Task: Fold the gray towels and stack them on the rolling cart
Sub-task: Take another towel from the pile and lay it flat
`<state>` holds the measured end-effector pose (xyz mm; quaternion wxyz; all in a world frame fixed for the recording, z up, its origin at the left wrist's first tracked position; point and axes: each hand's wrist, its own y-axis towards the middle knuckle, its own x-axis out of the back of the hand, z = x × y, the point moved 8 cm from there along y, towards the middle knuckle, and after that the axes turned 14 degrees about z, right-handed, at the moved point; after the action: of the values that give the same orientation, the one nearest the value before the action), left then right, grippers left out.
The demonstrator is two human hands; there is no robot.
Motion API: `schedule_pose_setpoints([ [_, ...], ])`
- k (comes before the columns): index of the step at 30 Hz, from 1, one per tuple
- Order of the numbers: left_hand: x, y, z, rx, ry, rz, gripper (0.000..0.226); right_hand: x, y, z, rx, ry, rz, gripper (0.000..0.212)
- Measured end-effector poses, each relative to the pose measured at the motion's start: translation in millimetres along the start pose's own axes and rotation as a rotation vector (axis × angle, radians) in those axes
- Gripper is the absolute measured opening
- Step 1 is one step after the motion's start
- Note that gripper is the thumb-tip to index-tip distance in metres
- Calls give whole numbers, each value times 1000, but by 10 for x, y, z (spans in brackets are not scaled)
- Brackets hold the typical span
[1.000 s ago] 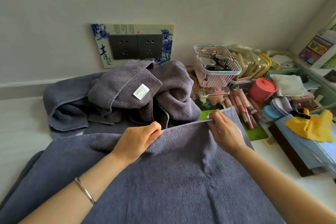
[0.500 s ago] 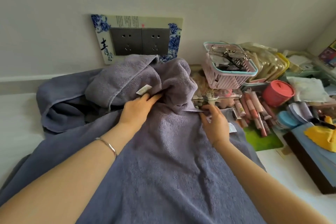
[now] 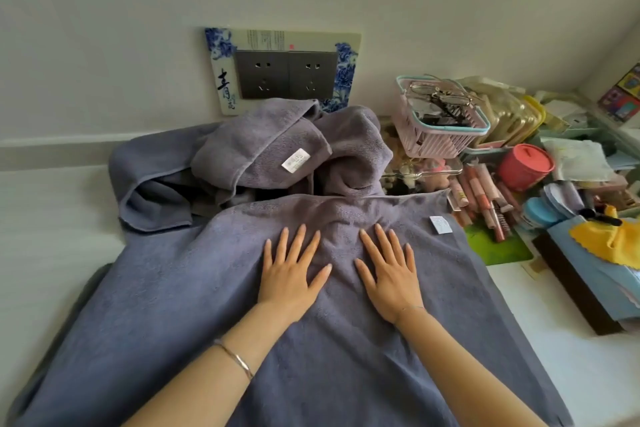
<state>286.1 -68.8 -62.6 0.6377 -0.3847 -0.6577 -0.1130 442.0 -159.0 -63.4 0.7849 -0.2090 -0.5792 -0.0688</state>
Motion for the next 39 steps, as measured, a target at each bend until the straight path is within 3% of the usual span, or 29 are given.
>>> schedule_pose_setpoints([
  [3,200,-211,5,-107,-71,8,72,31,-113,35,-63,33,-1,63],
  [7,672,-810,473,-226,-69,-226,79,152,-430,615,21,151,-174,61],
  [11,799,-1203,1438,-127,-213,-301,73,76,-703,1596,165,351,-223,56],
  [14,610,-1404,2171,93,-505,-195,62,-89,-877,2332,225,495,-194,59],
  [17,438,-1539,2417,157,-906,-62,49,-186,-1060,2907,244,549,-188,63],
  [21,281,-1681,2436,203,-1423,155,64,-197,-1219,3435,286,391,-203,51],
  [23,259,-1748,2495,233,-1408,225,64,-190,-1255,3489,243,274,-231,50],
  [26,237,-1748,2500,142,-1143,291,48,-172,-1290,3286,33,198,-183,58],
  [28,229,-1685,2500,101,-988,242,46,-188,-1300,3108,-103,158,-87,59],
  [31,253,-1589,2472,105,-1000,146,46,-203,-1311,2977,-196,118,-43,51],
  [34,216,-1537,2336,107,-1187,173,33,-202,-1315,2911,-171,306,-66,40],
  [36,277,-1591,2235,69,-1181,200,39,-155,-1320,2906,-100,486,-69,32],
  [39,624,-1744,2226,15,-1312,46,31,151,-1407,2877,7,725,-259,22],
])
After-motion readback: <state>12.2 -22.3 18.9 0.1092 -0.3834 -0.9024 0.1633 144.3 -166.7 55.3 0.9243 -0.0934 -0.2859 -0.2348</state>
